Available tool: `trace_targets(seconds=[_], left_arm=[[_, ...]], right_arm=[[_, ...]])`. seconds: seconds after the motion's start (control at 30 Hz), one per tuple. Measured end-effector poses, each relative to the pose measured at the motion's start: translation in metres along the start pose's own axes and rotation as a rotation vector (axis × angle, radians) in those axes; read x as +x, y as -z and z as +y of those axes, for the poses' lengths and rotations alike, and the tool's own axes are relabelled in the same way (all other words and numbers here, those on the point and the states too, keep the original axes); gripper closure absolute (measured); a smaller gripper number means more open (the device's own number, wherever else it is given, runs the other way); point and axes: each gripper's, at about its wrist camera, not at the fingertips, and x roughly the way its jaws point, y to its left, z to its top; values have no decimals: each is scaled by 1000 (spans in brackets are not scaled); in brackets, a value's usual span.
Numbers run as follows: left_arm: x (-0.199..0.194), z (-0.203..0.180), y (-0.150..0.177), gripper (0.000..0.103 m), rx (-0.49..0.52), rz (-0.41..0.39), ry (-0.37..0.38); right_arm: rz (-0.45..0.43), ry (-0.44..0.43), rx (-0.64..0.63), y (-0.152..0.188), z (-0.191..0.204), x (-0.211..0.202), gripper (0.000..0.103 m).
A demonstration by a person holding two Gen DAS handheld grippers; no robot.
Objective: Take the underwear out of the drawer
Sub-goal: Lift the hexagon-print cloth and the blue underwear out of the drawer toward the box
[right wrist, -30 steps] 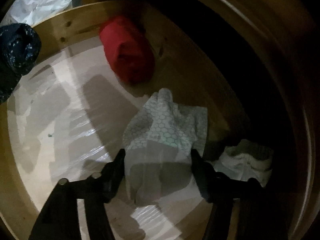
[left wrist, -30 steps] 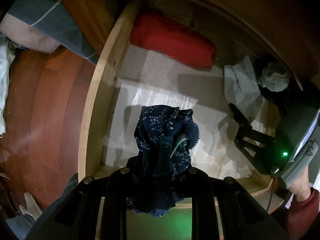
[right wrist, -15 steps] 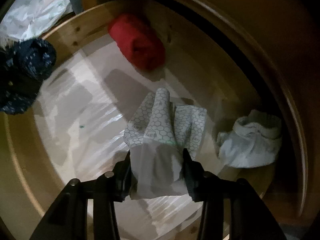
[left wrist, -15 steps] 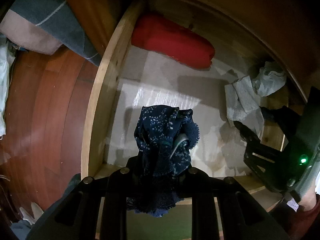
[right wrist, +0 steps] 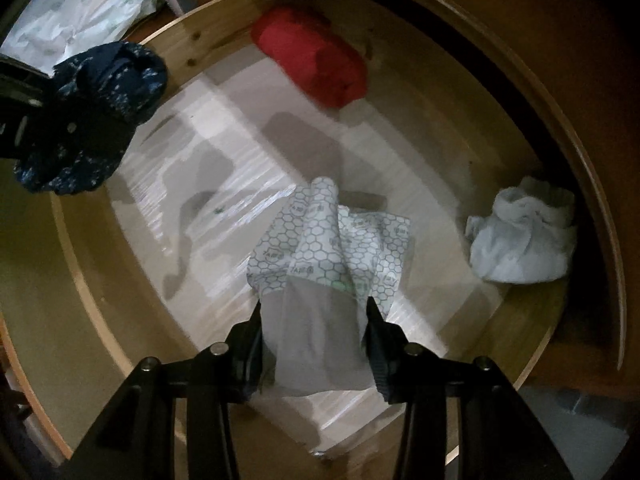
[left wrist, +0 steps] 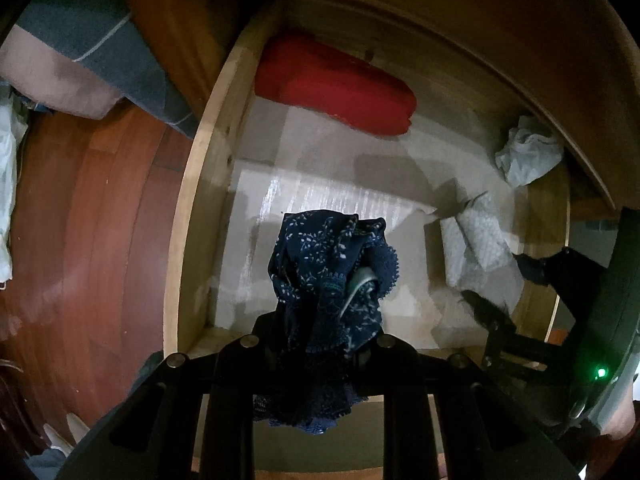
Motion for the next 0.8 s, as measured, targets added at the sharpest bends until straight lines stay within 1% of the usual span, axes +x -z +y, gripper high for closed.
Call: trace_targets(seconds=[0.07, 0.13, 0.17, 0.2, 0.3, 0.33, 0.4, 0.43, 0.5, 0.53, 0.63, 0.7, 0.8], left_arm=[[-2, -2, 1, 83, 10, -4, 7], [-3, -3, 1, 83, 19, -9, 9], [-4, -3, 1, 83, 20, -11, 11], [-5, -3, 1, 83, 23, -14, 14], [-8, -5, 2, 83, 30, -25, 14], [-10, -6, 3, 83, 35, -30, 15], [-14, -8, 5, 83, 49, -40, 19], [-16, -9, 6, 83, 55, -47, 26], [-20, -11, 7, 83, 67, -62, 33], [-22, -12, 8, 83, 72, -72, 31], [-28, -15, 10, 83, 92, -108, 3], [-30, -18, 11, 83, 106, -124, -17], [-33, -23, 15, 83, 132, -141, -24]], right_arm=[[-17, 13, 15, -4, -7, -5, 59], [-25, -26, 56, -6, -13, -11, 59], [-36, -15, 57, -7, -13, -15, 59], [-45, -8, 59, -4, -12, -15, 59], [-91, -30, 128, 1, -14, -32, 59], [-105, -35, 148, 11, 1, -42, 59], [-142, -49, 203, 16, -1, -50, 59], [-152, -54, 223, 29, 7, -58, 59], [-178, -71, 278, 37, 10, -71, 59], [-197, -68, 304, 43, 20, -71, 59], [-244, -61, 368, 59, 21, -86, 59], [-276, -42, 407, 64, 21, -89, 59], [-312, -56, 464, 73, 20, -101, 59]])
